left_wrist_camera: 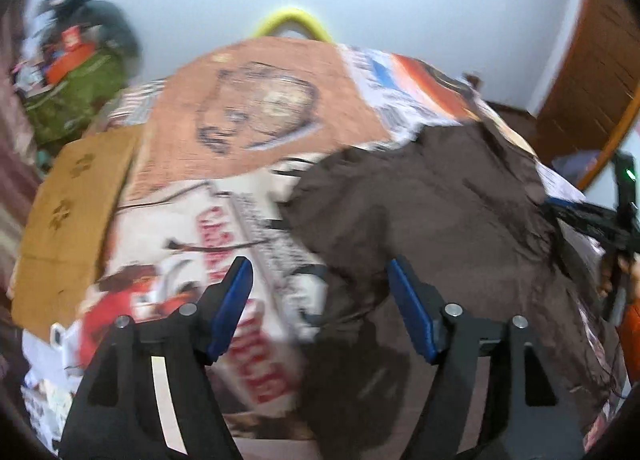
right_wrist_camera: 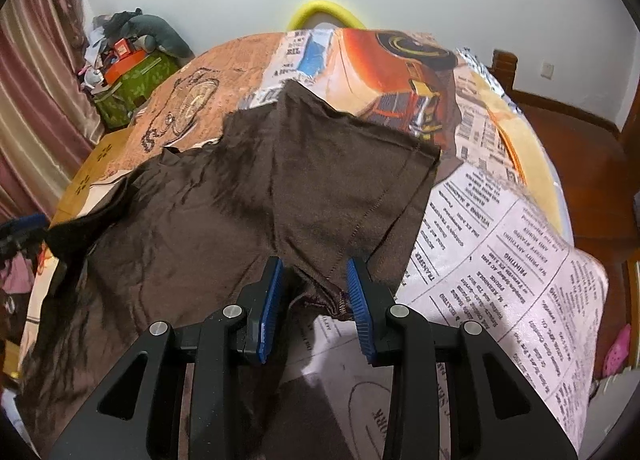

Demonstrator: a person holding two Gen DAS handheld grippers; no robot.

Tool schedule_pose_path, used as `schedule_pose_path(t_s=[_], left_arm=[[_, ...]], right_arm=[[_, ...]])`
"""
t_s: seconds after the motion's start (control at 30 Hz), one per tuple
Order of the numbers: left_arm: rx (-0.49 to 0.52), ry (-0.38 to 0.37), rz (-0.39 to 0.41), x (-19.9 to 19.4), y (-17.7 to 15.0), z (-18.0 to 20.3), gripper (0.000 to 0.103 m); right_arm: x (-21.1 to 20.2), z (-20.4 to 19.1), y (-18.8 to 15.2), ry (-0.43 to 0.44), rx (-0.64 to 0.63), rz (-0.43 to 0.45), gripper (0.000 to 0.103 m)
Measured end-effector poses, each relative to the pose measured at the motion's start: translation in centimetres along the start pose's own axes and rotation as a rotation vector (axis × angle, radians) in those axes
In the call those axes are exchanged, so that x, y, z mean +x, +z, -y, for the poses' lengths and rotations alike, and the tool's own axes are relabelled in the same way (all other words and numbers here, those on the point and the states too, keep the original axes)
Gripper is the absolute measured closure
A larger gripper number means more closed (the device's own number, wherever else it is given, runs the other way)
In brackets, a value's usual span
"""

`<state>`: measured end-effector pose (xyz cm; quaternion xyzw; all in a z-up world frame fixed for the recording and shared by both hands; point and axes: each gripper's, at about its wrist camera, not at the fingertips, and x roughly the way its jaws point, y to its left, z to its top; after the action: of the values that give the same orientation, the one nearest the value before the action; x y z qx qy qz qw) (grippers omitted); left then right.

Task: Fold small clothes

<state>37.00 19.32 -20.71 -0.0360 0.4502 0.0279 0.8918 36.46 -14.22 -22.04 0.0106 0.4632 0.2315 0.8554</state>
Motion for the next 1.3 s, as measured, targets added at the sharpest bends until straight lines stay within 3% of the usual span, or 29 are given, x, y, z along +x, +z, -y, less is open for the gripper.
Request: schedule_pose_path(t_s=[0.1,0.23,0.33,0.5,0.7,1.1,1.3], left_arm=[[-0.054,0.063,-0.014,0.8,0.6,-2.5,0.033],[-0.109,0.052,-0.03,3.0,1.2,-4.0,0.033],[-0.134,-0.006,-0.068,5.5,1.8,-3.7,0.033],[-0.048,-0.008,-0.148,10.2,2.1,-0.4,0.033],[0.021,0.036,-0.15,12.6,3.1,1.8,0.033],[0.088,0.063,-0.143,14.4,4.3,3.4,0.032],[0.076,0.057,-0.132,14.3,4.1,3.0,0.03]], right_arm=[[-0.5,-0.3,0.2,-0.01,-0.007,0.016,0.073],[-1.0,-0.3,0.4,-0.008,0.01,0.027,0.073],[-1.2,-0.8,0.4,-0.008,-0.005,0.026,0.073],[-1.0,-0.7,0.2,-0.027,-0.016,0.025,0.064],[-0.5,1.9,1.3,-0.059,0.028,0.018,0.064],[3.9,5.0,6.2,-0.113,0.049,-0.01,0.064],[4.6,5.5,6.4,-0.126,0.058,0.006,0.064]])
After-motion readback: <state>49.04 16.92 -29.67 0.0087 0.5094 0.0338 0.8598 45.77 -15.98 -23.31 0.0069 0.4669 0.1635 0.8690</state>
